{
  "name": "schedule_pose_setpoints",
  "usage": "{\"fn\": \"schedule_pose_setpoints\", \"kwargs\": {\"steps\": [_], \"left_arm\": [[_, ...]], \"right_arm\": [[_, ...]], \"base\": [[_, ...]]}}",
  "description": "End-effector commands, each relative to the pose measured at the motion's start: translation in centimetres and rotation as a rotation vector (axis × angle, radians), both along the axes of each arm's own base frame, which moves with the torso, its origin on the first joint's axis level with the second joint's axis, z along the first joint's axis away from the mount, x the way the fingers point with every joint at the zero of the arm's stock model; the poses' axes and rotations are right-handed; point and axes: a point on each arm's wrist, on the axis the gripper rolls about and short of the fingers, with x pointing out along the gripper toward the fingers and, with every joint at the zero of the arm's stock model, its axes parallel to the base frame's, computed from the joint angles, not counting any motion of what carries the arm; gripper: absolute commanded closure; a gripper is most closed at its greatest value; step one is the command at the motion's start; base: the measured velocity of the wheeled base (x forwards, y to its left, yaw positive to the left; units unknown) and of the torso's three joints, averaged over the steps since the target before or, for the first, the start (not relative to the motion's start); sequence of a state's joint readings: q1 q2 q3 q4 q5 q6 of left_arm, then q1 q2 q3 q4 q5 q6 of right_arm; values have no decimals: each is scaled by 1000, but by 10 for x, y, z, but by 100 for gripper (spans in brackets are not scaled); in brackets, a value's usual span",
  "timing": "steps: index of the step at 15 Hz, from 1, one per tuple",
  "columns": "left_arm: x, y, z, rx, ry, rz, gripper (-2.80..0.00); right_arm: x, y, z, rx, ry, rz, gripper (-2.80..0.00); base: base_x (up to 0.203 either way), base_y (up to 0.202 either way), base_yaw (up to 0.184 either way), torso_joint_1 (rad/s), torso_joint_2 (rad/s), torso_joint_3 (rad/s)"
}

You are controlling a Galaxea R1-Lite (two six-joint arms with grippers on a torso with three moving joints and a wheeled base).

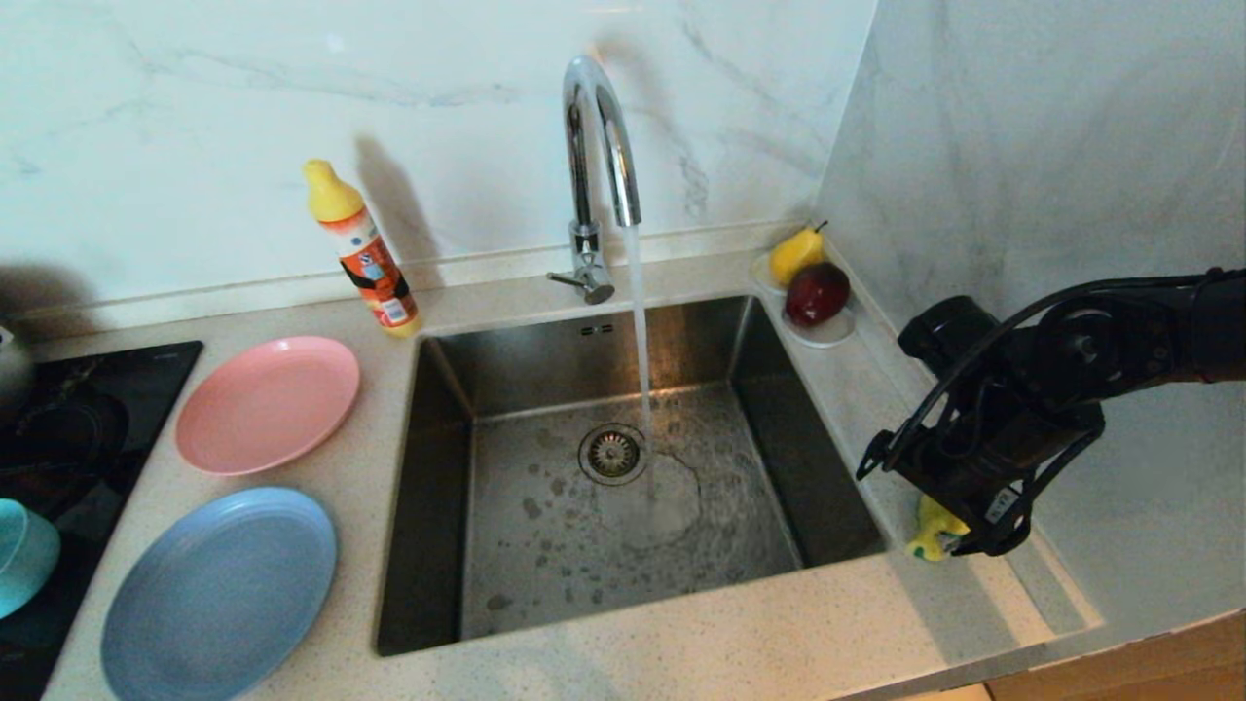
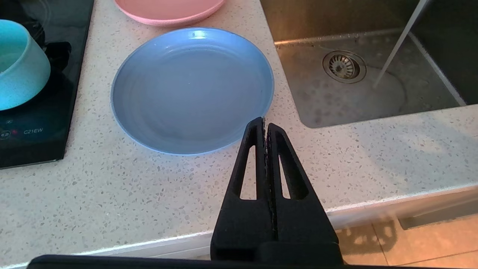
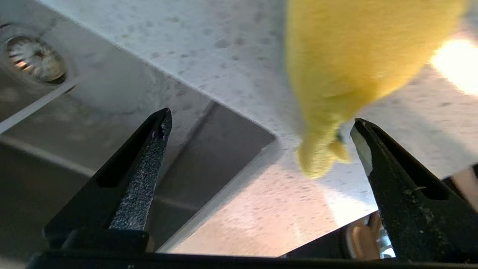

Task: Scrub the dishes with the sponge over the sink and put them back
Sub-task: Pick up a bowl and the sponge

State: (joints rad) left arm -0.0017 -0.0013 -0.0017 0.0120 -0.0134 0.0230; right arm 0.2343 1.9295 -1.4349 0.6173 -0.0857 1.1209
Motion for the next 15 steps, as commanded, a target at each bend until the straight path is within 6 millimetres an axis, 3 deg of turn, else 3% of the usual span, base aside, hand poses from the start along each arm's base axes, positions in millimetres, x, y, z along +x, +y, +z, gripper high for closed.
{"fn": "schedule_pose_setpoints", "kwargs": {"steps": [1, 9, 15], "left_arm": [[0, 0, 0, 0, 2, 0, 0], [0, 0, 0, 0, 2, 0, 0], [0, 0, 0, 0, 2, 0, 0]], "right_arm": [[-5, 1, 4, -13, 3, -5, -280], [14, 1, -15, -59, 34, -87, -280], [18, -3, -8, -80, -4, -119, -280]], "base": [[0, 0, 0, 0, 0, 0], [0, 0, 0, 0, 0, 0], [0, 0, 0, 0, 0, 0]]}}
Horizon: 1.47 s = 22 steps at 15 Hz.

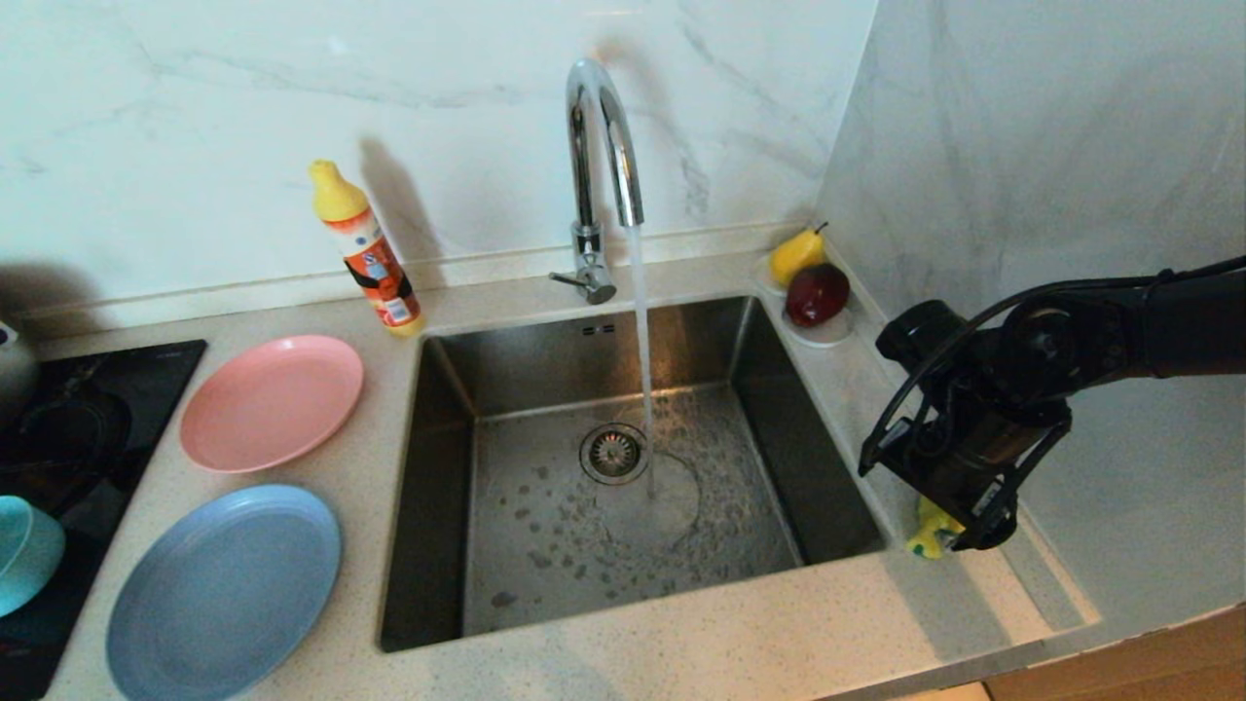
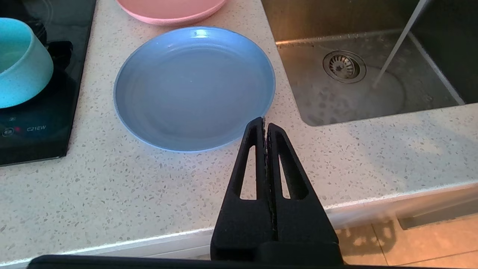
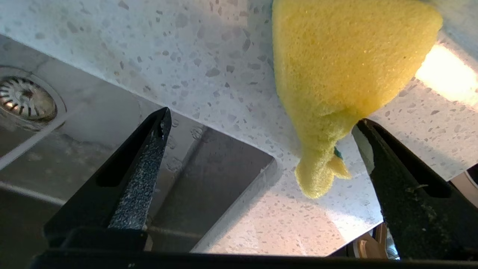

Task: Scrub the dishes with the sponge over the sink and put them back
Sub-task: Pick up a bowl and the sponge

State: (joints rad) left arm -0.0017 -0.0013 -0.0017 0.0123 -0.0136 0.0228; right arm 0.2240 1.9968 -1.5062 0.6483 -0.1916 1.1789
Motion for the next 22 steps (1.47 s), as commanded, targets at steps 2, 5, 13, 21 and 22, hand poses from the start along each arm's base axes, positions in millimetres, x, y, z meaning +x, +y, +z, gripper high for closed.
{"fn": "schedule_pose_setpoints", "kwargs": {"steps": [2, 5, 13, 21, 22], "left_arm": [[0, 0, 0, 0, 1, 0, 0], [0, 0, 0, 0, 1, 0, 0], [0, 0, 0, 0, 1, 0, 0], [0, 0, 0, 0, 1, 0, 0], [0, 0, 0, 0, 1, 0, 0]], "right_arm": [[1, -1, 0, -10, -6, -13, -280], [1, -1, 0, -10, -5, -12, -280], [3, 0, -2, -12, -9, -9, 0], [-14, 7, 21, -7, -55, 42, 0], [-24, 14, 29, -11, -73, 90, 0]], "base": [[0, 0, 0, 0, 0, 0], [0, 0, 0, 0, 0, 0], [0, 0, 0, 0, 0, 0], [0, 0, 0, 0, 0, 0], [0, 0, 0, 0, 0, 0]]}}
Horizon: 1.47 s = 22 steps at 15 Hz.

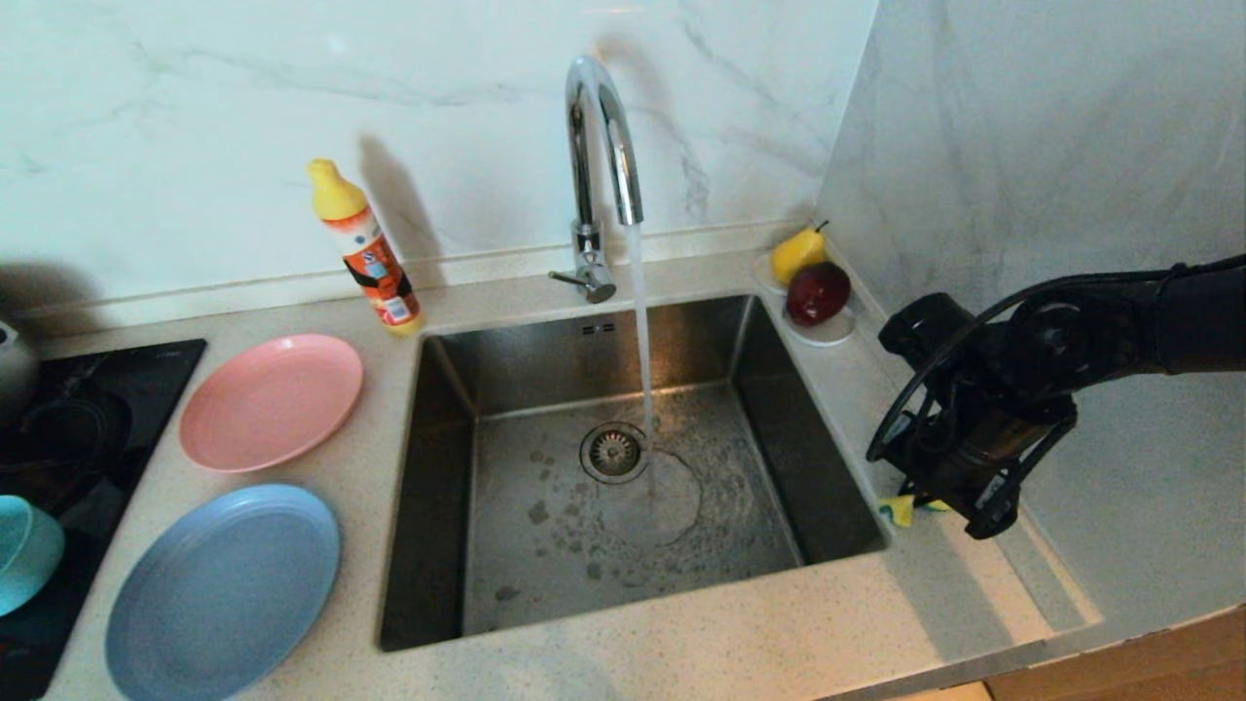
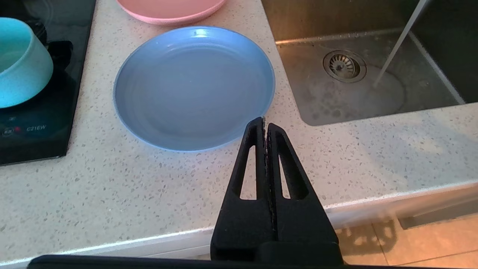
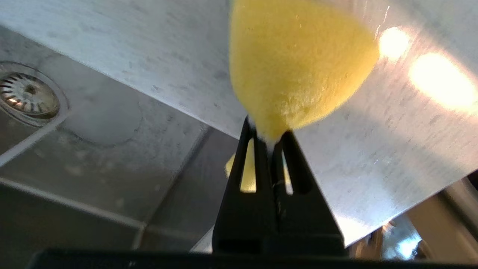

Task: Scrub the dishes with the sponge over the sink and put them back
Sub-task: Pick up a bowl and the sponge

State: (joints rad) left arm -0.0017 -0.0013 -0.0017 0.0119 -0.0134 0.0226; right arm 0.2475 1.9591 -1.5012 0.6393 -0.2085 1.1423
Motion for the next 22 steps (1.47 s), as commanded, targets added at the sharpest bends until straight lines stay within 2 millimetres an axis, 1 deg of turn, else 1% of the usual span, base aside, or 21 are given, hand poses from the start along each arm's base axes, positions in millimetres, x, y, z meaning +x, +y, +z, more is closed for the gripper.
{"fn": "schedule_pose_setpoints", "kwargs": {"steps": [1, 4, 10, 14, 16, 18, 22], "left_arm": [[0, 0, 0, 0, 2, 0, 0], [0, 0, 0, 0, 2, 0, 0], [0, 0, 0, 0, 2, 0, 0], [0, 0, 0, 0, 2, 0, 0], [0, 0, 0, 0, 2, 1, 0], [0, 0, 0, 0, 2, 1, 0], [0, 0, 0, 0, 2, 0, 0]], "right_arm": [[-26, 14, 26, 5, -53, 89, 0], [-55, 26, 51, -13, -117, 221, 0], [-106, 47, 72, -84, -177, 519, 0], [-143, 54, 95, -130, -280, 808, 0], [-159, 59, 105, -151, -335, 929, 0], [-172, 60, 114, -213, -396, 1060, 0], [-201, 78, 126, -291, -514, 1337, 0]], "base": [[0, 0, 0, 0, 0, 0], [0, 0, 0, 0, 0, 0], [0, 0, 0, 0, 0, 0], [0, 0, 0, 0, 0, 0], [0, 0, 0, 0, 0, 0], [0, 0, 0, 0, 0, 0], [0, 0, 0, 0, 0, 0]]}}
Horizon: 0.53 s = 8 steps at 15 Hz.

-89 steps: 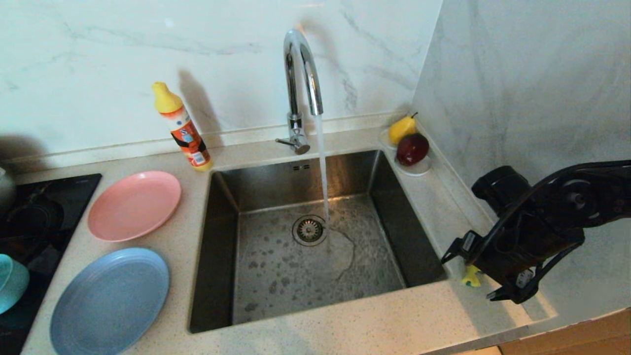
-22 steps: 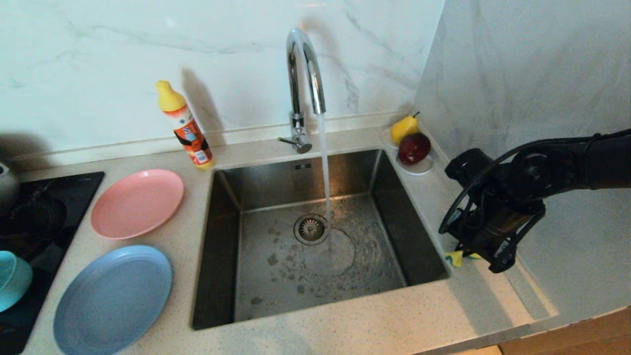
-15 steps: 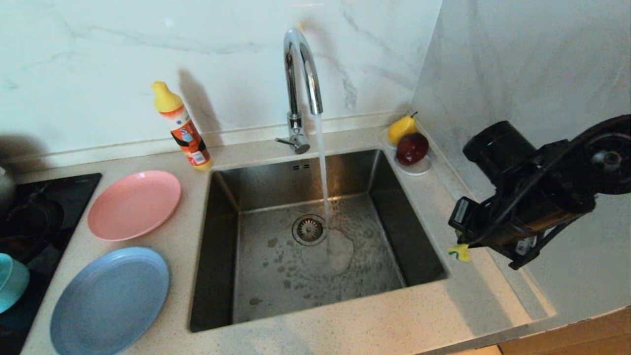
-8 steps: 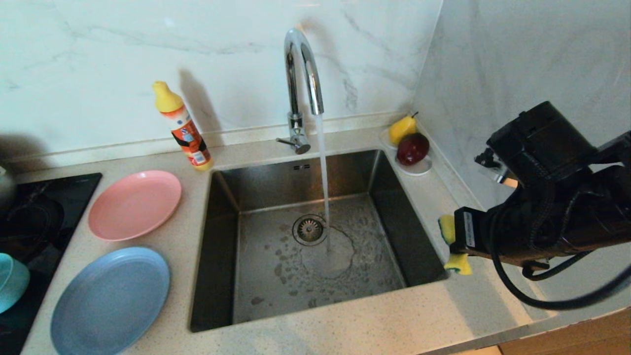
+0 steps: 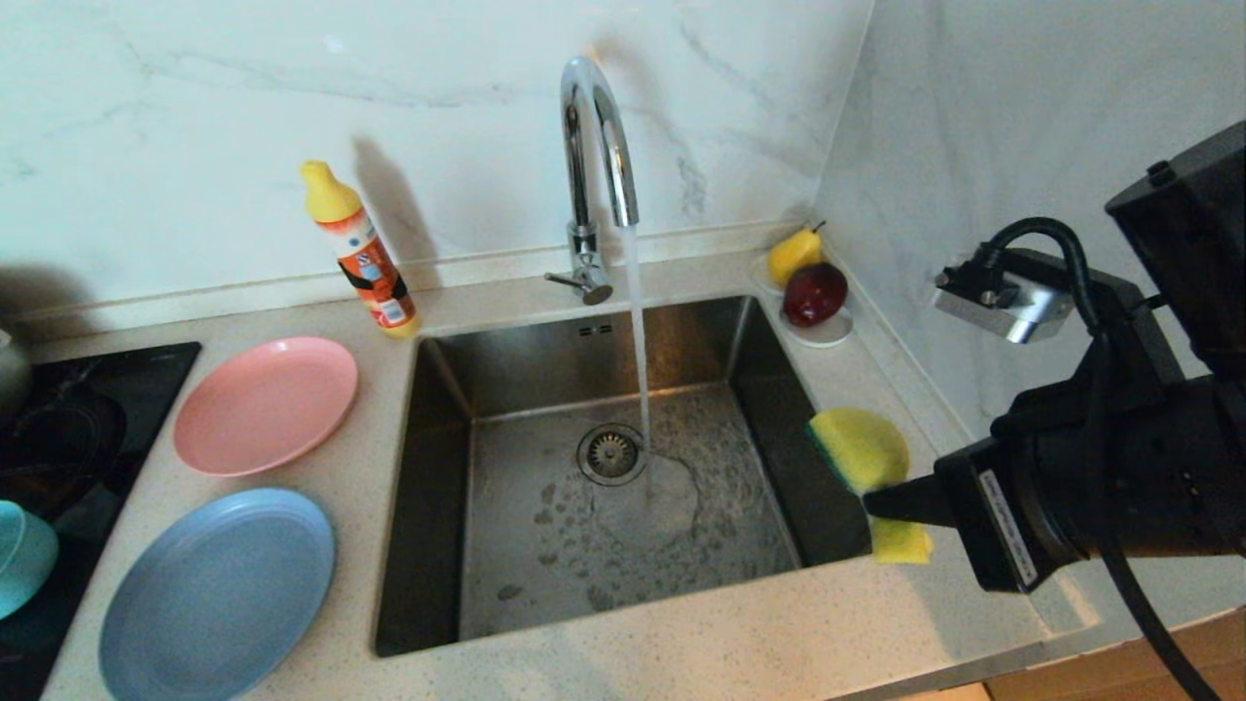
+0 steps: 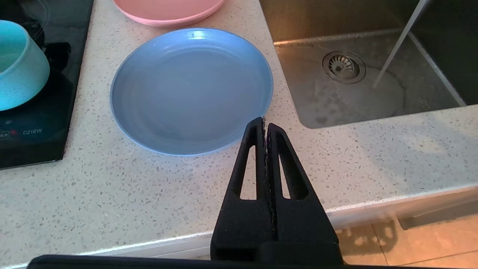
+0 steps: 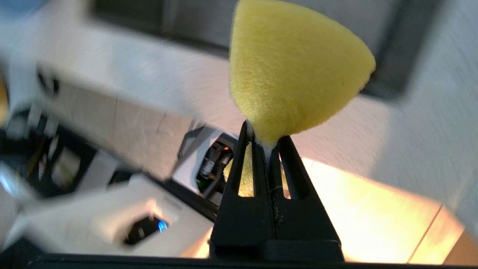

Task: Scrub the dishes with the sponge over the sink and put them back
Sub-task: Pick up a bowl and the sponge

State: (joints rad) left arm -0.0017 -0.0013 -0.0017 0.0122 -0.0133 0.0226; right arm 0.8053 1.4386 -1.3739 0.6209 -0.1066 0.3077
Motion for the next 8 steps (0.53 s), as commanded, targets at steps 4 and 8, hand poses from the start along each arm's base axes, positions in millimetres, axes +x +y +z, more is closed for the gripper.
{"fn": "schedule_pose_setpoints", "kwargs": {"steps": [4, 8], "left_arm": [[0, 0, 0, 0, 1, 0, 0], [0, 0, 0, 0, 1, 0, 0]], "right_arm": [[-22, 18, 7, -107, -134, 273, 0], [-16, 35, -1, -164, -156, 351, 0]], "base": [[0, 0, 0, 0, 0, 0], [0, 0, 0, 0, 0, 0]]}}
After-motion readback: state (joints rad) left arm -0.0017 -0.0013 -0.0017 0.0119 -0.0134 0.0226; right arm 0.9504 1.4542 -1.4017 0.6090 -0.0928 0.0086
